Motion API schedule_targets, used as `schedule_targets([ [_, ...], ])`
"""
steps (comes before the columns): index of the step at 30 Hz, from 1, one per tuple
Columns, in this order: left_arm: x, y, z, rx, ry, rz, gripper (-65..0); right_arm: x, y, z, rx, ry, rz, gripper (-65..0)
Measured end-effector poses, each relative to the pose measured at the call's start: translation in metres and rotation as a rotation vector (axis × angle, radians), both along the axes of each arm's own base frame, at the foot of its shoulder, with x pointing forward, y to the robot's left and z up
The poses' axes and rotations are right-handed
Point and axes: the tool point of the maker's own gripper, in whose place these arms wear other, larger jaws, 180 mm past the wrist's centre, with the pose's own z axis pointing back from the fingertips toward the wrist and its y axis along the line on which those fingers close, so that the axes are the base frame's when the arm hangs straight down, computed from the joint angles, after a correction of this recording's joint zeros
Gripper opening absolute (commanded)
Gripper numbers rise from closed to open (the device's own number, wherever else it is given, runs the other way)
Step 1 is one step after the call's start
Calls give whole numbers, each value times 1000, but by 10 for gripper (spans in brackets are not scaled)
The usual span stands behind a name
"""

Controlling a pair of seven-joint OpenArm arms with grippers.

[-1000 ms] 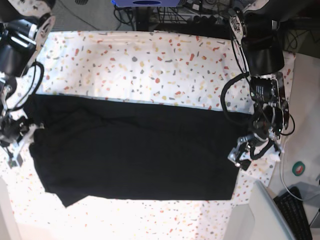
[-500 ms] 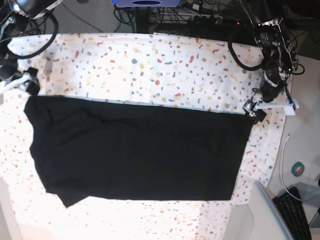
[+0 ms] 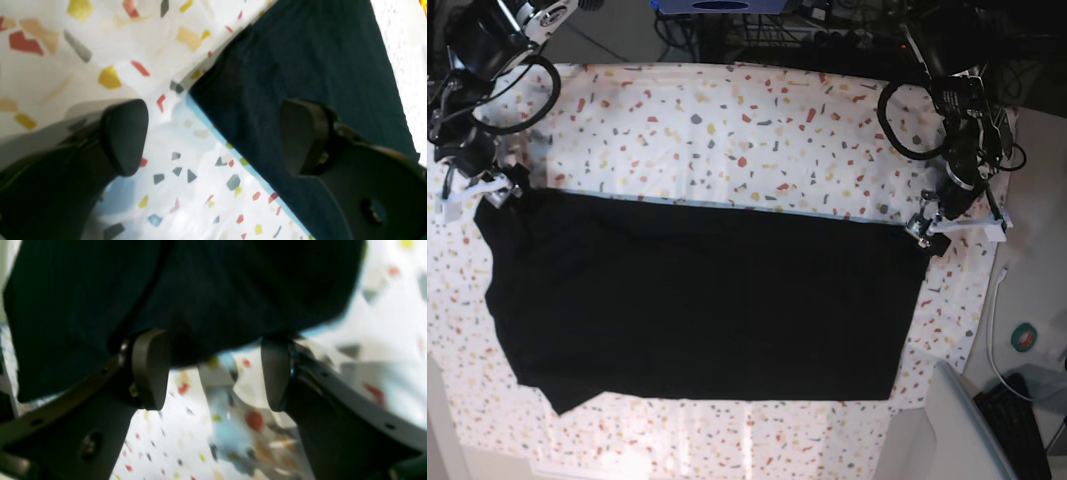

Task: Layout the t-shirt on the table in an organized manner, then fold the t-shirt properly
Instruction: 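Release the shirt and raise both grippers to its edge corners, then grasp the shirt corners with both grippers and pull them apart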

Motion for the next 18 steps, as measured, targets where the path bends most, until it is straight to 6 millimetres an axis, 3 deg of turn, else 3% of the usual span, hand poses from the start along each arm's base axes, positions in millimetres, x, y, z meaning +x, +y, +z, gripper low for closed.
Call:
schedule_targets([
  [4, 3, -2, 1, 1, 0, -4, -64, 2, -4, -2, 34, -32, -61, -248],
  [10, 25, -25, -2, -3, 1, -78, -69, 6, -19, -2, 49, -40, -103, -248],
  [16, 36, -28, -7, -40, -8, -70, -72, 6, -28, -2, 46, -47, -125, -248],
  [18, 40, -28, -8, -43, -2, -64, -100, 6, -28, -2, 48, -46, -124, -285],
])
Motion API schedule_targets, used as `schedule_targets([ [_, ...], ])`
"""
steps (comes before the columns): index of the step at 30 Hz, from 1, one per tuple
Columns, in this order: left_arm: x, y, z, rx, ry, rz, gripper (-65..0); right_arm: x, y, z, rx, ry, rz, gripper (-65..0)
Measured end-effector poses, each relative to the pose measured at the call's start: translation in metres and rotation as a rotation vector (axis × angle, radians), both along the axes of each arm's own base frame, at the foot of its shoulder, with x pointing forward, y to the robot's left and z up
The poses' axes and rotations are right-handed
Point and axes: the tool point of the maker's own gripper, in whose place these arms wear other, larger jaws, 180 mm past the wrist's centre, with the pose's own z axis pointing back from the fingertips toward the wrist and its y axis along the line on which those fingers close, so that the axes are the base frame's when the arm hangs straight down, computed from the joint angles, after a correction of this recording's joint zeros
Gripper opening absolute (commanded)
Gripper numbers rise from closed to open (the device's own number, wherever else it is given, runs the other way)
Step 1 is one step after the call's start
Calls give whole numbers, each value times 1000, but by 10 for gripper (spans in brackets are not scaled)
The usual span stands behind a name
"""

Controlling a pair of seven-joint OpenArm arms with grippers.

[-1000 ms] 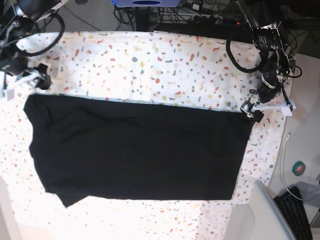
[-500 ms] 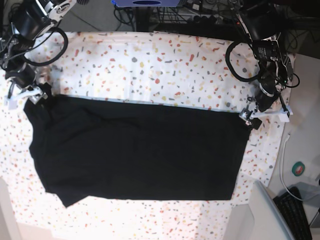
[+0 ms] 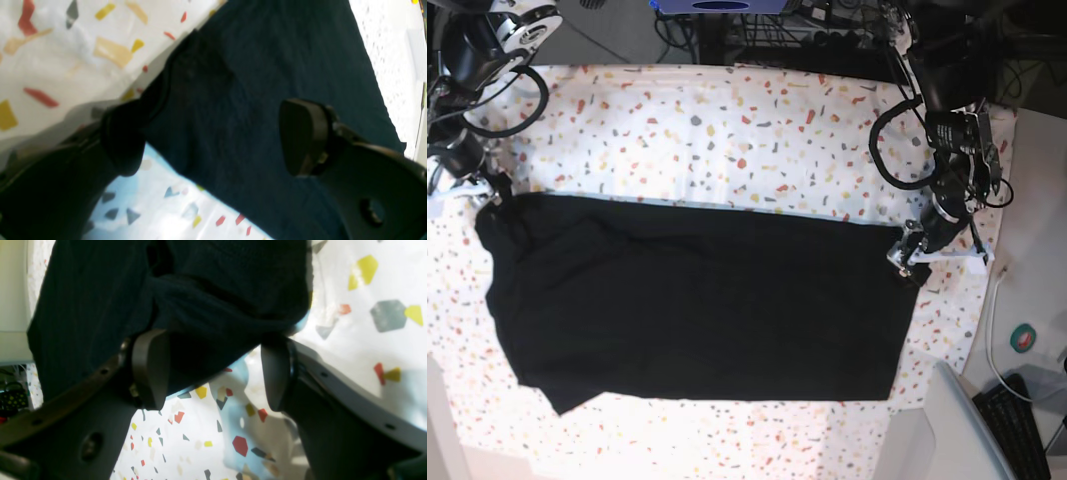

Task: Layout the t-shirt on the table in an organized manner, then fold the t-shirt properly
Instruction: 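Grasp the shirt corners with both grippers and pull them apart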

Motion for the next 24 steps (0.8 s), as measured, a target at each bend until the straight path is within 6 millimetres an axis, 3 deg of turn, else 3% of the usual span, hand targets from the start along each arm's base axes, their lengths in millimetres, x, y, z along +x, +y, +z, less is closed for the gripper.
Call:
schedule_targets([
  [2, 1, 0, -1, -4, 4, 7, -235, -2, 0, -2, -4, 12, 5, -401],
  [5, -7, -4, -8, -16, 34, 1, -546, -5, -2, -5, -11, 34, 1, -644],
  [6, -9, -5, -10, -21, 36, 4, -650, -6, -2, -6, -17, 30, -3, -650],
  [12, -18, 7, -8, 61, 84, -87, -650, -9, -16, -3, -43, 38, -5, -650],
  [15, -33, 2, -3, 96, 73, -131, -650, -26, -27, -5, -58, 87, 18, -650],
  [20, -79, -5, -6, 126, 115, -176, -650, -71, -46, -3, -156, 175, 49, -650],
  [24, -98, 3, 4, 158, 123, -141, -650, -85, -53, 6, -206, 194, 77, -650],
])
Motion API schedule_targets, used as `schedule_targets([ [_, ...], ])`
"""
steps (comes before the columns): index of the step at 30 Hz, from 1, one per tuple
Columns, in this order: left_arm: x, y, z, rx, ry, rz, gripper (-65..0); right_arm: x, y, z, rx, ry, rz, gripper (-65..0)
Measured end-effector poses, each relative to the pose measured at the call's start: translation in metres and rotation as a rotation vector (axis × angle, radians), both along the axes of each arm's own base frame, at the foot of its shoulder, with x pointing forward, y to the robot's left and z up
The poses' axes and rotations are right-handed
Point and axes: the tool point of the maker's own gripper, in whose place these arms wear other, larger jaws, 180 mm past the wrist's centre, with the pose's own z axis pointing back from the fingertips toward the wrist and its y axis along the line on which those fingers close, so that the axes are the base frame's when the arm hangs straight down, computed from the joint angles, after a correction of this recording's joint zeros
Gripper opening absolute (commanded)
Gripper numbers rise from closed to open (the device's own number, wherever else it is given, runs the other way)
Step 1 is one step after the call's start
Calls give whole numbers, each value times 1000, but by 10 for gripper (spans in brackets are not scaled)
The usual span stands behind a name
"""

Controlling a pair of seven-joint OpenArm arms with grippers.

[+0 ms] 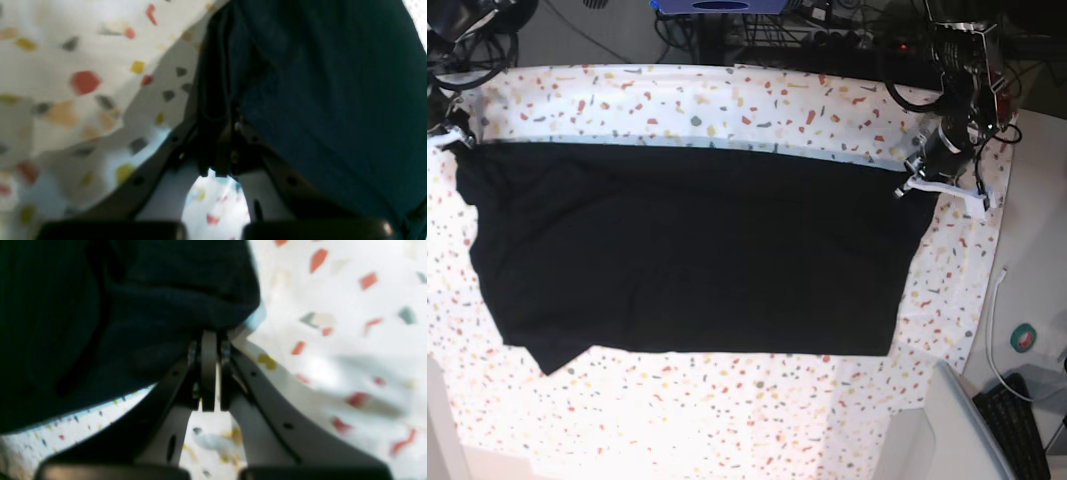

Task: Layout the t-shirt on the table in an organized manner, then fold the t-shirt properly
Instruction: 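Grasp the shirt corners with both grippers and pull them apart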

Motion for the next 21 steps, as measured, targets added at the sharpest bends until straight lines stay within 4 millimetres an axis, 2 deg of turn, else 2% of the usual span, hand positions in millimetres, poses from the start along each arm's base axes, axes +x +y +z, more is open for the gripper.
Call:
schedule_targets([
  [5, -35, -3, 0, 25, 36, -21, -650, -22, -5, -1, -22, 51, 9, -650],
  [9, -50, 4, -1, 57, 60, -8, -650, -46, -18, 7, -74, 113, 21, -650],
  [11, -54, 6, 0, 63, 62, -9, -650, -54, -17, 6, -73, 149, 33, -650],
  [21, -60, 5, -3, 62, 75, -15, -650, -63, -6, -1, -48, 165, 33, -650],
])
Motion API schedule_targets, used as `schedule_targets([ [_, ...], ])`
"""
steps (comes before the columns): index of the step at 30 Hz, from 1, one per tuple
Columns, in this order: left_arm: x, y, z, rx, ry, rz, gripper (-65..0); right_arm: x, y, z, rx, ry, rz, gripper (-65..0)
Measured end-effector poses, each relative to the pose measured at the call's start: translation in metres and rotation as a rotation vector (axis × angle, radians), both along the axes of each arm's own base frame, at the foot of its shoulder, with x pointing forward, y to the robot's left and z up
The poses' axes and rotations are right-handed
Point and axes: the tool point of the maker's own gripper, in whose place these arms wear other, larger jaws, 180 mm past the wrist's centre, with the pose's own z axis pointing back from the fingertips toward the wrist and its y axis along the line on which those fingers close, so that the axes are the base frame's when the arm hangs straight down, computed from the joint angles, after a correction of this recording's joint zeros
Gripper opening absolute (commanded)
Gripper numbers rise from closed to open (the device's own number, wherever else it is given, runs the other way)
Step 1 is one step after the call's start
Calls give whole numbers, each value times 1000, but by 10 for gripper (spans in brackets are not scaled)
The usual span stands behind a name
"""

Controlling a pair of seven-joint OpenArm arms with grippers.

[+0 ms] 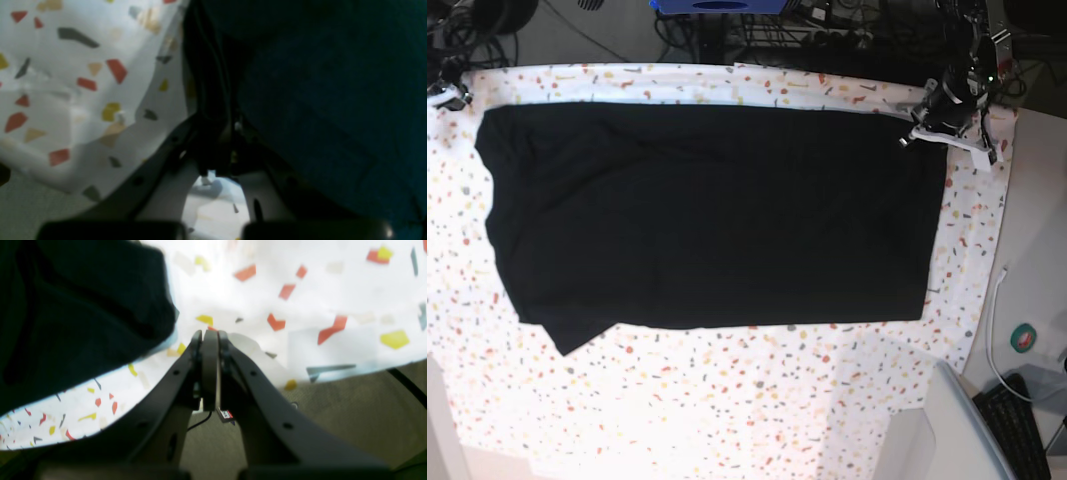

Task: Layout the t-shirt on the table in an organized manner, then fold the t-shirt properly
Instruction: 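Grasp the shirt corners with both grippers and pull them apart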

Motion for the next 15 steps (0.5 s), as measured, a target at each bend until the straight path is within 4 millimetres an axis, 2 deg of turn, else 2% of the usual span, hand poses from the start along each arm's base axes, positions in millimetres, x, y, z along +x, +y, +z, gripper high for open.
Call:
schedule_targets([
  [4, 1, 1, 1, 2, -1, -2, -650, 3, 1, 0, 0, -3, 8, -650],
  [5, 1, 1, 1, 3, -3, -3, -611, 4, 1, 1, -2, -5, 9, -650],
  [7, 1, 2, 1, 10, -1, -5, -426, 8, -2, 10, -41, -9, 31, -650],
  [9, -1, 9, 3, 10, -7, 25, -247, 20, 0, 25, -101, -37, 92, -650],
  [10, -2, 16, 5, 13, -15, 52, -186, 26, 6, 31, -119, -43, 141, -650],
  [11, -3, 23, 7, 20, -19, 72, -128, 31, 14, 36, -138, -49, 194, -650],
  [13, -7, 38, 12, 41, -28, 112, -54, 45, 34, 43, -155, -66, 295, -650],
  [15, -8, 52, 23, 59, -57, 166, -33, 60, 57, 46, -147, -93, 382, -650],
])
